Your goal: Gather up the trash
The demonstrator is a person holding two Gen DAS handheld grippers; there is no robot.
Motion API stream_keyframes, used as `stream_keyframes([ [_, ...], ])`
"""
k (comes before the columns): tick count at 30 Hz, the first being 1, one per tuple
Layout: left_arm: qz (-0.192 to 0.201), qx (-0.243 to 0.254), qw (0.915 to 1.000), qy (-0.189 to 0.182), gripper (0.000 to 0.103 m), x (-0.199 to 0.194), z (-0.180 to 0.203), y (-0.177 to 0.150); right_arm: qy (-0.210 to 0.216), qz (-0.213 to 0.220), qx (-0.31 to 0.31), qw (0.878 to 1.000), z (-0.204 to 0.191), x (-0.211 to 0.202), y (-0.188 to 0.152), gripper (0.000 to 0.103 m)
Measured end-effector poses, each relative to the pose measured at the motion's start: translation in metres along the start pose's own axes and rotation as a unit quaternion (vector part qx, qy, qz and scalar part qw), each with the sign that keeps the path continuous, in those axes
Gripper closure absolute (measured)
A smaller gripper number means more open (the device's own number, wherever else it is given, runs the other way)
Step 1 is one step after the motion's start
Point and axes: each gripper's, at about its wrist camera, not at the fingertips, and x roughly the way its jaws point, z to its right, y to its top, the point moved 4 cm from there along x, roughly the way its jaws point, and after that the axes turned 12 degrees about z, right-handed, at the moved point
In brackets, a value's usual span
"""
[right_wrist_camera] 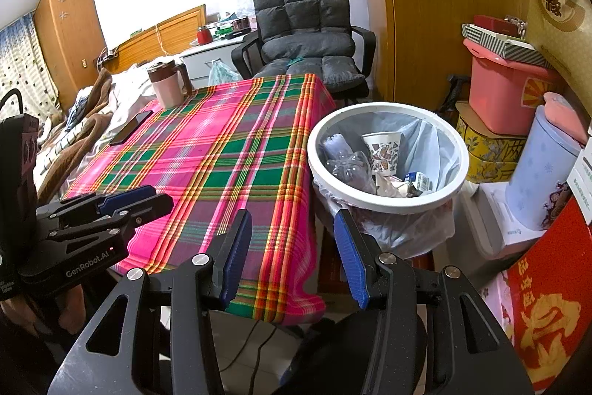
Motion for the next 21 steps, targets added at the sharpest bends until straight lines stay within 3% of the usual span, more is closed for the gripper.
stream_keyframes([
  [21,0.005,0.011,0.9999,0.011,0.074,-0.0044,0.0027,0.0004,0.000,0.000,0.000,1.000,-0.0003,0.0004,-0.0001,0.054],
])
